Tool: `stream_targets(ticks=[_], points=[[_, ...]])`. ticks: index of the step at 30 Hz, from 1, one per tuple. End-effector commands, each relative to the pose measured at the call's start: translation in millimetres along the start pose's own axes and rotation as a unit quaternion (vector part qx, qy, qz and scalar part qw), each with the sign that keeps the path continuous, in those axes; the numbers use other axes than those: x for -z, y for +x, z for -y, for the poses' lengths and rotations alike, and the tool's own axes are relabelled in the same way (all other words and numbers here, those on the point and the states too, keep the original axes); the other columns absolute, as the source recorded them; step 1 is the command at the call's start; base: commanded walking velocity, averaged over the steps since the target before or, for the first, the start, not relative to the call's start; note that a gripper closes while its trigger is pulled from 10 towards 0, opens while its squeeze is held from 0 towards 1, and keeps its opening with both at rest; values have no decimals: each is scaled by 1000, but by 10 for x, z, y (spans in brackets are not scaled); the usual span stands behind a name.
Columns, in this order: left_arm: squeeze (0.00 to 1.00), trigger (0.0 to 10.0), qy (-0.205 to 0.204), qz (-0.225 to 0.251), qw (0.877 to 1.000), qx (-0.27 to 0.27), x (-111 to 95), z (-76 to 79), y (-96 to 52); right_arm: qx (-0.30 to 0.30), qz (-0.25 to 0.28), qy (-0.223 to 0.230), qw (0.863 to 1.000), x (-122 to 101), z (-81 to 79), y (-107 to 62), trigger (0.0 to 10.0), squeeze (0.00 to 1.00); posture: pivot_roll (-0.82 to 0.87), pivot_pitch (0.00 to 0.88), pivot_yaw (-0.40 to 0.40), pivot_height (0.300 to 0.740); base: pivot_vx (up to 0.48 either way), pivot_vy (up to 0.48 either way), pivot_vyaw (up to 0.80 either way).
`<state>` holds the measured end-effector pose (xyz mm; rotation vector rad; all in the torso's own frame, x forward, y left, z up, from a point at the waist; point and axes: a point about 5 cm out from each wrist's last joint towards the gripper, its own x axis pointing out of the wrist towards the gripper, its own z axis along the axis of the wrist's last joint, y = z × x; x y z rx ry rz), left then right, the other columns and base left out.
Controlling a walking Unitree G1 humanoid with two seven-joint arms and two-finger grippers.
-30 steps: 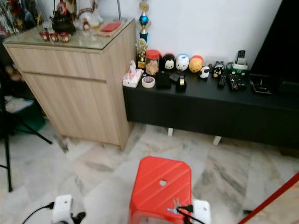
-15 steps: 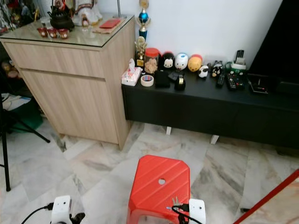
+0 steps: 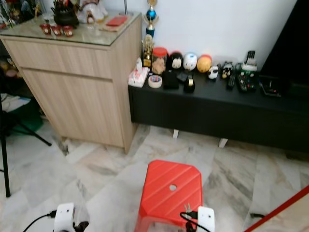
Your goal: Hang keys on a hook
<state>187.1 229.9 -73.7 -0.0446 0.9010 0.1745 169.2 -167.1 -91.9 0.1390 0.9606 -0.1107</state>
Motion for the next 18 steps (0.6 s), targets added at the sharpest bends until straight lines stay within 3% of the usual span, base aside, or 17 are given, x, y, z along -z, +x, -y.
stream_targets(ticks=[1,18], points=[[0,10000,12,-7,1000,5,29,46,1,10,-2,5,1000,29,63,-10,10000,0,32,0,-37,740,0,360,0],[0,10000,18,6,1000,5,-21,57,8,13,4,15,1000,25,58,-12,10000,0,33,0,-35,740,0,21,0]])
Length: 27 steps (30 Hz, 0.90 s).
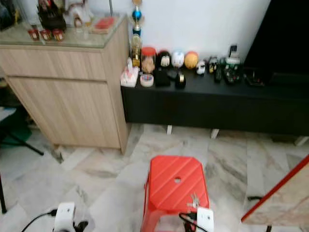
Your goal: Hang keys on a hook
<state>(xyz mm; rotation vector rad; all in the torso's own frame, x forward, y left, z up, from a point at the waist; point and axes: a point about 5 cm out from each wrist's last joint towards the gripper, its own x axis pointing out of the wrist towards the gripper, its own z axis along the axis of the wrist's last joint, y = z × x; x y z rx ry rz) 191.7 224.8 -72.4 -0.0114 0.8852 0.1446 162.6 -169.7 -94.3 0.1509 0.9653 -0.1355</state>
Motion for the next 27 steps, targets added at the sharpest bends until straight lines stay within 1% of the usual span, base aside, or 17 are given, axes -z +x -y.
stream_targets(ticks=[1,7,10,11,12,14,15,17,18,19,20,21,23,24,27], points=[[0,10000,-2,-3,1000,-1,16,3,-2,5,7,5,1000,-39,19,5,10000,0,33,0,-35,740,0,0,0],[0,10000,-5,0,1000,-1,7,11,0,6,10,6,1000,-43,20,5,10000,0,33,0,-34,740,0,0,0],[0,10000,-7,19,1000,-2,-71,17,11,6,19,10,1000,-54,20,3,10000,0,29,0,-34,740,0,0,0],[0,10000,-10,33,999,-2,-135,19,19,6,24,12,1000,-59,21,1,10000,0,26,0,-35,740,0,0,0],[0,10000,-14,62,998,-2,-277,21,32,7,37,16,999,-75,23,-2,10000,0,28,0,-37,740,0,0,0],[0,10000,-15,82,997,-2,-380,20,39,7,47,19,999,-91,25,-5,10000,0,28,0,-37,740,0,0,0],[0,10000,-25,126,992,-4,-585,6,40,8,73,8,997,-135,30,-14,10000,0,24,0,-39,740,0,0,0],[0,10000,-28,150,988,-4,-693,2,35,7,86,4,996,-157,32,-19,10000,0,23,0,-39,740,0,0,0],[0,10000,-31,180,983,0,-823,15,24,2,100,10,995,-178,30,-25,10000,0,19,0,-40,740,0,0,0],[0,10000,-31,180,983,0,-823,15,24,2,100,10,995,-178,30,-25,10000,0,19,0,-40,740,0,0,0],[0,10000,-33,202,979,3,-914,37,13,1,110,12,994,-192,35,-31,10000,0,20,0,-36,740,0,0,0],[0,10000,-32,241,970,7,-1057,84,-15,1,130,7,991,-225,43,-42,10000,0,23,0,-39,740,0,0,0],[0,10000,-32,265,964,11,-1121,118,-38,-1,143,1,990,-248,43,-50,10000,0,21,0,-39,740,0,0,0],[0,10000,-26,293,955,23,-1176,178,-72,-1,156,0,988,-265,45,-59,10000,0,19,0,-43,740,0,0,0],[0,10000,-18,317,948,36,-1207,237,-109,2,170,2,985,-283,54,-71,10000,0,21,0,-47,740,0,0,0]])
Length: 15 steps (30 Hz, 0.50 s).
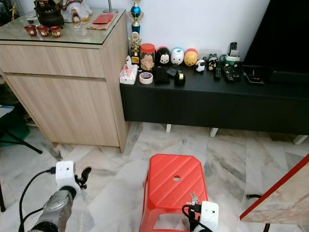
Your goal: Hang keys on a hook
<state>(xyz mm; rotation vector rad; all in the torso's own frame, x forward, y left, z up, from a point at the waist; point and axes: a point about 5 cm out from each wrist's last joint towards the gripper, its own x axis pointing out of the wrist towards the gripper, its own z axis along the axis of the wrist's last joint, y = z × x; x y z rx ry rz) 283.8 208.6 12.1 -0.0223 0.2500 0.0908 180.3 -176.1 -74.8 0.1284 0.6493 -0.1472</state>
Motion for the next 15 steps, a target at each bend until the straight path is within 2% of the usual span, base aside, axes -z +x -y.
stream_targets(ticks=[1,2,4,5,6,9,11,15], points=[[0,10000,-1,12,1000,7,7,11,-32,8,17,-1,1000,-29,40,-7,10000,0,21,0,-47,740,0,0,0],[0,10000,6,25,999,24,5,37,-77,58,117,-31,991,-456,37,101,10000,0,17,0,-45,740,0,0,0],[0,10000,10,32,999,30,12,35,-111,72,229,-30,970,-1021,-20,175,10000,0,10,0,-45,740,0,0,0],[0,10000,11,38,999,31,6,25,-130,61,270,-29,960,-1199,-47,161,10000,0,7,0,-44,740,0,0,0],[0,10000,12,51,998,33,-18,15,-158,38,299,-31,953,-1281,-83,124,10000,0,0,0,-43,740,0,0,0],[0,10000,16,73,996,42,-82,34,-194,3,295,-38,955,-1231,-168,113,10000,0,5,0,-48,740,0,0,0],[0,10000,19,88,995,51,-131,74,-221,4,286,-32,958,-1185,-200,118,10000,0,14,0,-53,740,0,0,0],[0,10000,26,111,991,66,-202,126,-293,15,304,-28,952,-1261,-232,82,10000,0,6,0,-55,740,0,0,0]])
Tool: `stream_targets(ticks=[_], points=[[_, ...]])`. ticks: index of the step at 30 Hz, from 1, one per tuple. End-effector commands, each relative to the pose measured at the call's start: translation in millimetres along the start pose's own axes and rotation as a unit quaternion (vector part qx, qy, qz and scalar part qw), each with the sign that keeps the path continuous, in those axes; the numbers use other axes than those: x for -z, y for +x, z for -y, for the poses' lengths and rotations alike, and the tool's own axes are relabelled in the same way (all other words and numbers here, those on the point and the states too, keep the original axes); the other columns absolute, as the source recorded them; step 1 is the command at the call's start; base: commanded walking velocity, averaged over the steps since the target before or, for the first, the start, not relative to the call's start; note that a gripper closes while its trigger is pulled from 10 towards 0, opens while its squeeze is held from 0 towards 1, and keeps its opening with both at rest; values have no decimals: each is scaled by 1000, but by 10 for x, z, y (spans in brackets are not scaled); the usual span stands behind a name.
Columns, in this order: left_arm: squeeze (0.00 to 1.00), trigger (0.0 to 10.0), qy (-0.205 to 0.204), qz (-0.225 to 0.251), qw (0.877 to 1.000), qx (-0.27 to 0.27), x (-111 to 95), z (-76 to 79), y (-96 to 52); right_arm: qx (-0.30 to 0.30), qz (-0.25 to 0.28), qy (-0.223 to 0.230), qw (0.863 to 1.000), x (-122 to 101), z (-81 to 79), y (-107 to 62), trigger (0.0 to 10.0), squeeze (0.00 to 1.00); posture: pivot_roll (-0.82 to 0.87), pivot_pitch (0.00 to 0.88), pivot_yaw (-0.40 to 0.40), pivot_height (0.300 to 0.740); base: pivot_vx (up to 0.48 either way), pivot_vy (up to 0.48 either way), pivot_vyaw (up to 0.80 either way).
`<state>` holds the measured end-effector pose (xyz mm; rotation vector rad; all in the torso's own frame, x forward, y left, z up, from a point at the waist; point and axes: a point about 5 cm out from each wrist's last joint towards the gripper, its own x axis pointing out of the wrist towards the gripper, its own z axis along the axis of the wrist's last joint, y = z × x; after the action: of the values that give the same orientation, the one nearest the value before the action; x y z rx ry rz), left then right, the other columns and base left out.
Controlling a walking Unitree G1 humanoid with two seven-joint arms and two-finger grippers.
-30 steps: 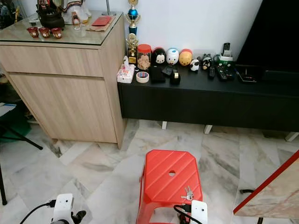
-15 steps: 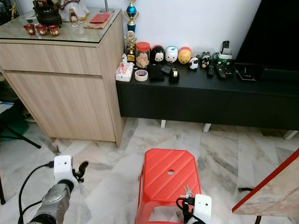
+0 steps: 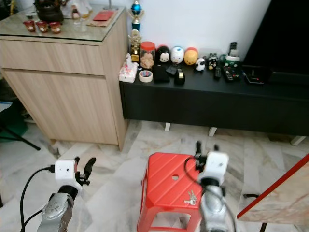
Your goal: Hang keys on a hook
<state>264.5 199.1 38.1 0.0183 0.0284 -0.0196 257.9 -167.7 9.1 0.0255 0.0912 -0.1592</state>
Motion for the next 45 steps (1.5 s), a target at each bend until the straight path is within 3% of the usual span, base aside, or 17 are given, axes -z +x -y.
stream_targets(ticks=[1,9,14,16,20,25,29,31,32,33,40,41,43,45], points=[[0,10000,8,6,1000,18,-32,68,-52,14,34,-2,999,-168,57,69,10000,0,5,0,-57,740,0,0,0],[0,10000,-6,19,999,25,-105,159,-79,-16,47,-1,999,-200,55,-78,10000,0,7,0,-59,740,0,0,0],[0,10000,26,21,998,58,-148,198,-96,7,44,-1,999,-224,100,-54,10000,0,1,0,-51,740,0,0,0],[0,10000,21,26,998,59,-230,181,-89,31,42,10,999,-285,144,-24,10000,0,1,0,-46,740,0,0,0],[0,10000,15,30,998,55,-266,180,-55,17,31,4,999,-249,108,-34,10000,0,7,0,-43,740,0,0,0],[0,10000,5,13,999,42,-188,176,-40,28,18,13,999,-207,110,-37,10000,0,2,0,-50,740,0,0,0],[0,10000,-4,-7,999,50,-121,200,-81,5,-28,-5,1000,-67,132,-46,10000,0,1,0,-45,740,0,0,0],[0,10000,-14,-40,999,29,3,122,-107,3,-77,5,997,103,182,-79,10000,0,1,0,-44,740,0,0,0],[0,10000,-16,-90,996,6,186,-5,-142,4,-147,15,989,331,243,-160,10000,0,0,0,-47,740,0,0,0],[0,10000,-20,-117,993,-1,278,-65,-161,14,-177,17,984,434,295,-217,10000,0,12,0,-53,740,0,0,0],[0,10000,-13,-213,977,26,594,-143,-257,33,-280,0,959,772,441,-499,10000,0,18,0,-44,740,0,0,0],[0,10000,-21,-255,967,1,703,-217,-315,3,-316,-41,948,875,389,-597,10000,0,14,0,-37,740,0,0,0],[0,10000,-24,-269,963,-3,743,-228,-338,8,-332,-28,943,910,379,-626,10000,0,16,0,-36,740,0,0,0],[0,10000,-10,-317,948,6,875,-236,-459,13,-333,-12,943,933,313,-653,10000,0,-2,0,-32,740,0,0,0]])
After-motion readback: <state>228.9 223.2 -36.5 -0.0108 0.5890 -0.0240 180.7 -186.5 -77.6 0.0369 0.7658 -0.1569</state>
